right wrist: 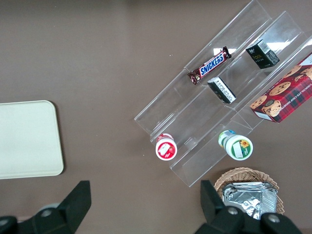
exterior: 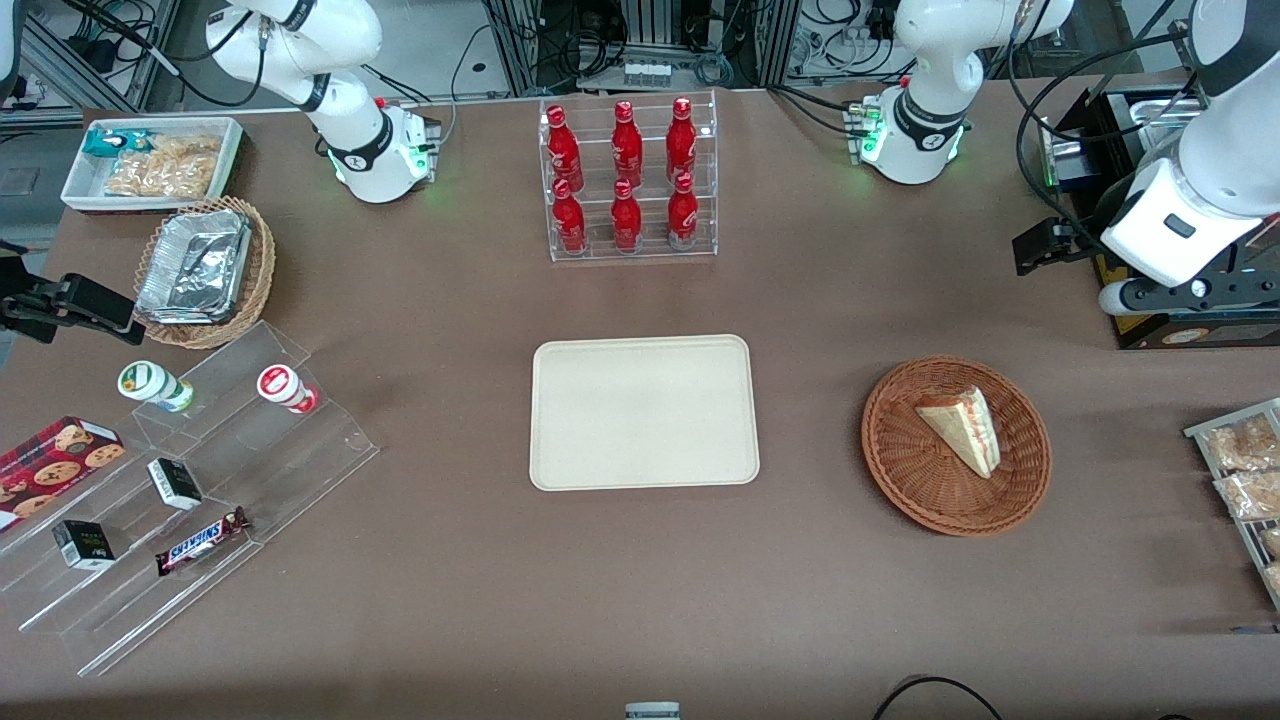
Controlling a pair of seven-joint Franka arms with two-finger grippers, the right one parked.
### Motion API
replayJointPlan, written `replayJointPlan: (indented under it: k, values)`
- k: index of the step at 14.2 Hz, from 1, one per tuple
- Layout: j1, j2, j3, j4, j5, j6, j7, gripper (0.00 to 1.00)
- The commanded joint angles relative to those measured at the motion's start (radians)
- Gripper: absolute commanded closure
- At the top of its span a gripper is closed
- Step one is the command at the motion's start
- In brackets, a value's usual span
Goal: Place sandwich from basket to tray
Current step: 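Move the left gripper from rest over the wicker basket with the sandwich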
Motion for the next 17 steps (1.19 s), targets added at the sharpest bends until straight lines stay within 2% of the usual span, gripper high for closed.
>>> replayJointPlan:
  k: [1,5,8,11,14,17]
  values:
    - [0.001,0.012,-0.009,0.022,0.021,-0.018,0.011,0.00]
    - [0.010,0.039,-0.006,0.023,0.032,-0.018,0.010,0.00]
    - [0.034,0.075,-0.002,-0.015,0.067,-0.011,-0.047,0.00]
    - [0.041,0.089,-0.001,-0.167,0.078,0.147,-0.128,0.00]
    - [0.050,0.086,-0.001,-0.363,0.089,0.389,-0.252,0.00]
    - [0.061,0.116,-0.001,-0.449,0.089,0.551,-0.389,0.00]
